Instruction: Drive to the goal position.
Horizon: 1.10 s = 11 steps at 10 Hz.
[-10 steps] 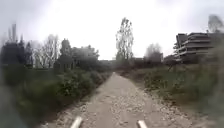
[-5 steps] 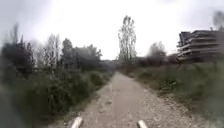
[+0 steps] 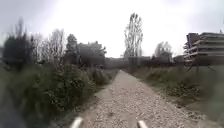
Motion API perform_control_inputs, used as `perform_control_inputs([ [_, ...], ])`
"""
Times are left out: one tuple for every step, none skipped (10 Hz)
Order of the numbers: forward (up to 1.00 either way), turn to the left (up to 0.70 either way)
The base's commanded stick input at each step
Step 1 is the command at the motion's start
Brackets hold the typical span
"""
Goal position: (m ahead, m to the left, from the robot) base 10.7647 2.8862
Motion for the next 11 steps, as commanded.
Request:
perform_control_inputs([
  [1.0, -0.26],
  [1.0, -0.04],
  [1.0, -0.27],
  [1.0, -0.4],
  [1.0, -0.24],
  [1.0, 0.0],
  [1.0, 0.0],
  [1.0, -0.4],
  [1.0, -0.4],
  [1.0, -0.35],
  [1.0, -0.07],
])
